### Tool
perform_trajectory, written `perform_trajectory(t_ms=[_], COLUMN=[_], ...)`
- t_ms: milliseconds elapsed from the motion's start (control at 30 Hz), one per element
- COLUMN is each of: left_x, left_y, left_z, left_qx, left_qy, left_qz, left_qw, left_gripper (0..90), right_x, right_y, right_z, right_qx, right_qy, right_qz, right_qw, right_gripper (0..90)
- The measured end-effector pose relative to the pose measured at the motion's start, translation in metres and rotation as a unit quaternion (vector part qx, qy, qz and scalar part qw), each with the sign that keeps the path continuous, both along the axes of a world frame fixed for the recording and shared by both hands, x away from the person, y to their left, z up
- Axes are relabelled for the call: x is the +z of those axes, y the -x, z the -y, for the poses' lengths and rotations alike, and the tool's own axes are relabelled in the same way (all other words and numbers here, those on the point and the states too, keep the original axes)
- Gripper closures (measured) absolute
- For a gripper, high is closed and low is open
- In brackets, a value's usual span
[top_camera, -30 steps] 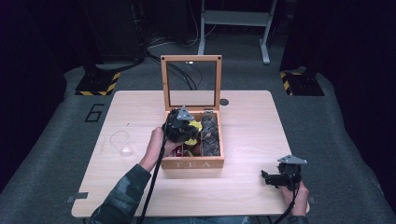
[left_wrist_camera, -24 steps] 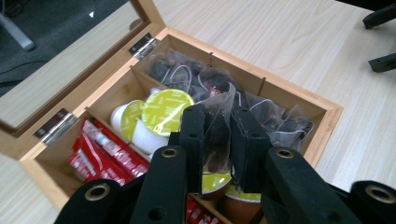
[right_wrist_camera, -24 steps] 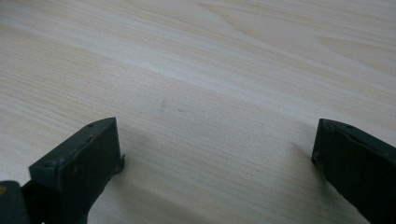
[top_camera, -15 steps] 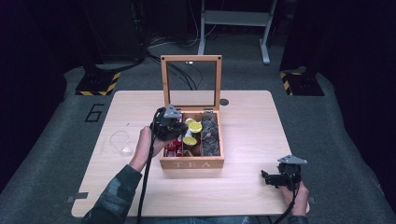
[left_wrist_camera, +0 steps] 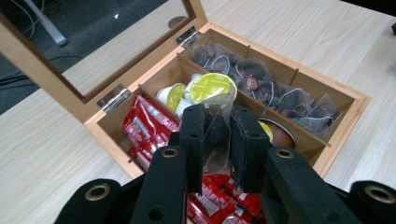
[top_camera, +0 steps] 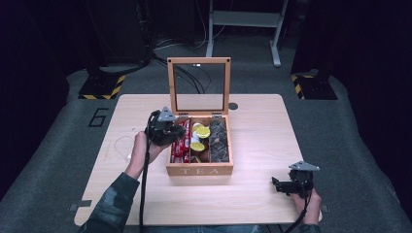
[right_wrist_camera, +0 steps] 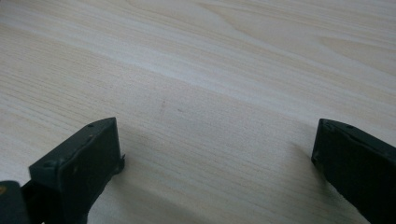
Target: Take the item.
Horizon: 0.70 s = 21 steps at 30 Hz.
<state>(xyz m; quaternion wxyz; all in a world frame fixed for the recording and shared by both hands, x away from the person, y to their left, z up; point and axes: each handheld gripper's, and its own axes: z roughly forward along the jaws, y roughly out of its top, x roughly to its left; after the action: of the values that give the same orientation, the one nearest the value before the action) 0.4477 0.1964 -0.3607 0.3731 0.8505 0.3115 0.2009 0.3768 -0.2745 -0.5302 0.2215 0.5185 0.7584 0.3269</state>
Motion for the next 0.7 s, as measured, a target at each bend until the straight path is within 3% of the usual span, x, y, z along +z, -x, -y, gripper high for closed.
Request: perform_trajectory(t_ms=[367,700], left_x=[0.001,0.003], left_y=[0.005,0.009], left_z=[-0.024,-0.047], left_qx=[0.028,0.047], left_qy=[0.011,0.004], left_qz=[0.003,0.006], left_qw=[0.9995,0.9989], left_gripper=[76.2,76.3], right_x=[0.000,0.000], right_y=[0.000,0.000], right_z=[0.000,0.000], right_qx=[0.000,0.000], right_qy=[0.000,0.000], right_qz=[0.000,-0.001], right_qw=[1.0000,1.0000], right_gripper=[0.5,0.5])
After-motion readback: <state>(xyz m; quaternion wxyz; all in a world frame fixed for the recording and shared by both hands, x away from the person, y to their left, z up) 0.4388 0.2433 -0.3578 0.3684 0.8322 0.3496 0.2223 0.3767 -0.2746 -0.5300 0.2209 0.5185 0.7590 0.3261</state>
